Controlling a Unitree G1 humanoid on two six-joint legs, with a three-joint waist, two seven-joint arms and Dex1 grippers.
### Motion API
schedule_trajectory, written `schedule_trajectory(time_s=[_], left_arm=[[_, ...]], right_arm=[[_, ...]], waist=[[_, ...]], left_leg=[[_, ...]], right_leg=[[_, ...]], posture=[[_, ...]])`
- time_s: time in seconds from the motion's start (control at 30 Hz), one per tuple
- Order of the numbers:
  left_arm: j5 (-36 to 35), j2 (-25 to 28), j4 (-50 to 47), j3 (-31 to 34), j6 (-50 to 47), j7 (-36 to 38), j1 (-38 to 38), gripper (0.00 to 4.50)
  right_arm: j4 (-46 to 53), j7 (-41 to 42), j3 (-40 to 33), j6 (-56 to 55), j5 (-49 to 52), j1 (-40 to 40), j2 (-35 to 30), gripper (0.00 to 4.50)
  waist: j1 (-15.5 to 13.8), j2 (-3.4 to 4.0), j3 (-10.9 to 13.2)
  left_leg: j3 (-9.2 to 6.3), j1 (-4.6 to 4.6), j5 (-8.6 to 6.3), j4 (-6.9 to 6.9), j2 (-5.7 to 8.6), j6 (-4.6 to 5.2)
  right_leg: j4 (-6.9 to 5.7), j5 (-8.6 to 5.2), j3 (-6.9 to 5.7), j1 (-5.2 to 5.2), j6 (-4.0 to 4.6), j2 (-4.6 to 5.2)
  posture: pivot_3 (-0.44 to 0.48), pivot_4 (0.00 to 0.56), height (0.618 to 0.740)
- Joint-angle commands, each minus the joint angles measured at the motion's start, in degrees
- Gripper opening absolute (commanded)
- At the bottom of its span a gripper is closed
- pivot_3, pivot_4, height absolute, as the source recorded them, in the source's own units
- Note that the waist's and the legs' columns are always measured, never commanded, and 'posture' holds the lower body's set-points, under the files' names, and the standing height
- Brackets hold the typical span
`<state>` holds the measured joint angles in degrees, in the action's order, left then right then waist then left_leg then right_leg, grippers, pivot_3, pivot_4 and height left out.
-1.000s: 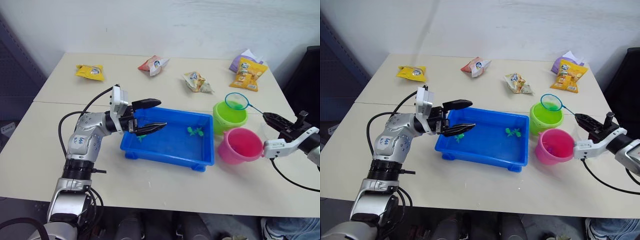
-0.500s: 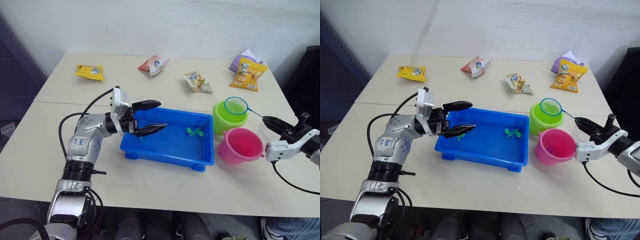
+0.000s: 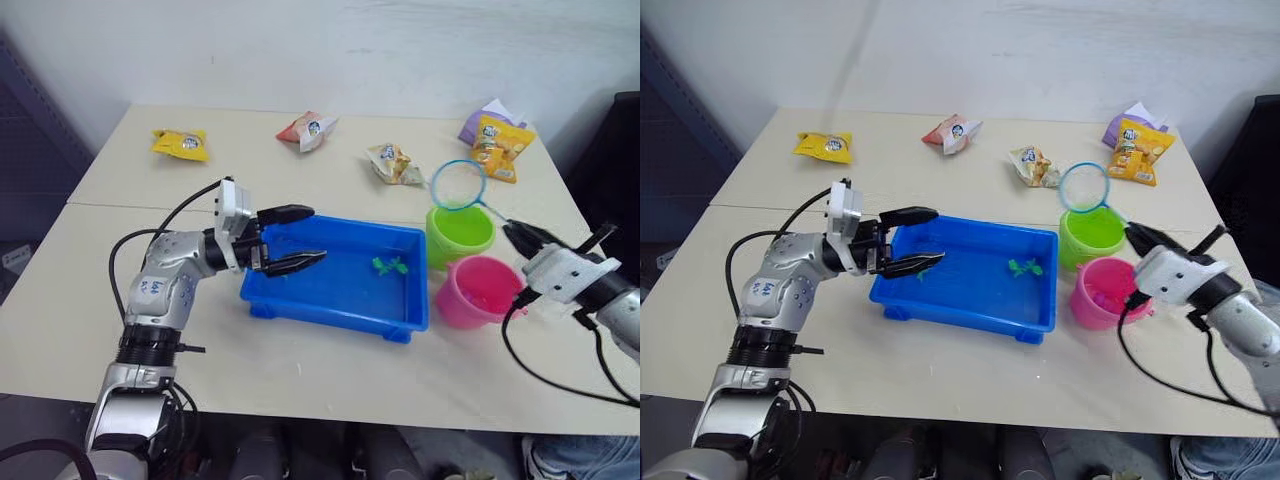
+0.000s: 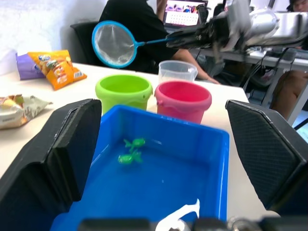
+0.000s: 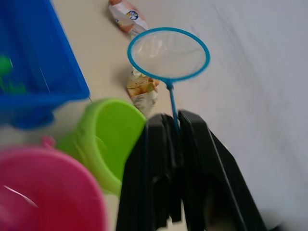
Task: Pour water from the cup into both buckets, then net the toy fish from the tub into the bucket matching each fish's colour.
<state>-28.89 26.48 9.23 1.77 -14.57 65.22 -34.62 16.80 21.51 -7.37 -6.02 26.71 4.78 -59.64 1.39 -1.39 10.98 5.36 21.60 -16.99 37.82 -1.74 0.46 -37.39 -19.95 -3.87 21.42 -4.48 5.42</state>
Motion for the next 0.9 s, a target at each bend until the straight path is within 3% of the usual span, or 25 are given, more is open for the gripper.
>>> schedule_trajectory(time_s=[0.03,0.17,0.3,0.57,0.77,0.9], left_arm=[[-0.4,2.2,-1.4,1.7,0.4,1.0,0.6,4.43],[-0.6,3.3,-1.4,1.9,0.2,1.4,1.0,4.43],[-0.9,3.7,-2.6,1.5,-0.7,1.3,1.5,4.43],[-0.6,3.8,-3.8,0.9,-2.2,1.4,1.7,4.43],[-0.7,3.4,-4.1,0.6,-2.8,1.2,1.5,4.43],[-0.6,3.5,-4.1,0.6,-2.9,1.2,1.5,4.43]], right_arm=[[18.0,-0.3,-2.9,18.7,24.0,2.4,-2.1,0.00],[26.3,-9.7,-1.5,34.6,35.4,2.6,-3.9,0.00],[27.5,-21.3,0.5,43.9,40.6,2.4,-0.3,0.00],[25.8,-28.2,0.8,50.3,41.0,-0.8,7.4,0.00],[20.4,-30.3,4.1,53.3,35.5,-5.1,15.3,0.00],[18.2,-31.1,3.9,55.6,37.9,-7.9,20.3,0.00]], waist=[[0.1,0.00,0.0],[-0.1,-0.02,0.0],[-0.4,-0.03,0.0],[-1.3,-0.02,0.0],[-1.2,-0.03,0.0],[-1.2,-0.03,0.0]], left_leg=[[-0.03,0.00,-0.01,0.00,0.00,0.02],[-0.06,0.01,-0.11,0.00,0.04,0.18],[-0.08,0.10,-0.13,-0.06,0.04,0.18],[-0.13,0.47,-0.11,0.06,0.06,0.18],[-0.15,0.51,-0.12,0.06,0.06,0.19],[-0.15,0.53,-0.12,0.06,0.06,0.20]], right_leg=[[0.01,0.00,-0.01,-0.01,0.00,0.01],[0.09,0.00,-0.04,-0.05,0.00,0.13],[0.29,0.01,-0.08,-0.01,-0.01,0.14],[0.38,0.06,-0.23,0.21,-0.11,0.12],[0.42,0.07,-0.26,0.21,-0.12,0.09],[0.41,0.07,-0.26,0.22,-0.12,0.09]], posture=[[0.000,0.150,0.738],[0.000,0.150,0.738],[0.000,0.150,0.738],[0.000,0.150,0.738],[0.000,0.150,0.738],[0.000,0.150,0.738]])
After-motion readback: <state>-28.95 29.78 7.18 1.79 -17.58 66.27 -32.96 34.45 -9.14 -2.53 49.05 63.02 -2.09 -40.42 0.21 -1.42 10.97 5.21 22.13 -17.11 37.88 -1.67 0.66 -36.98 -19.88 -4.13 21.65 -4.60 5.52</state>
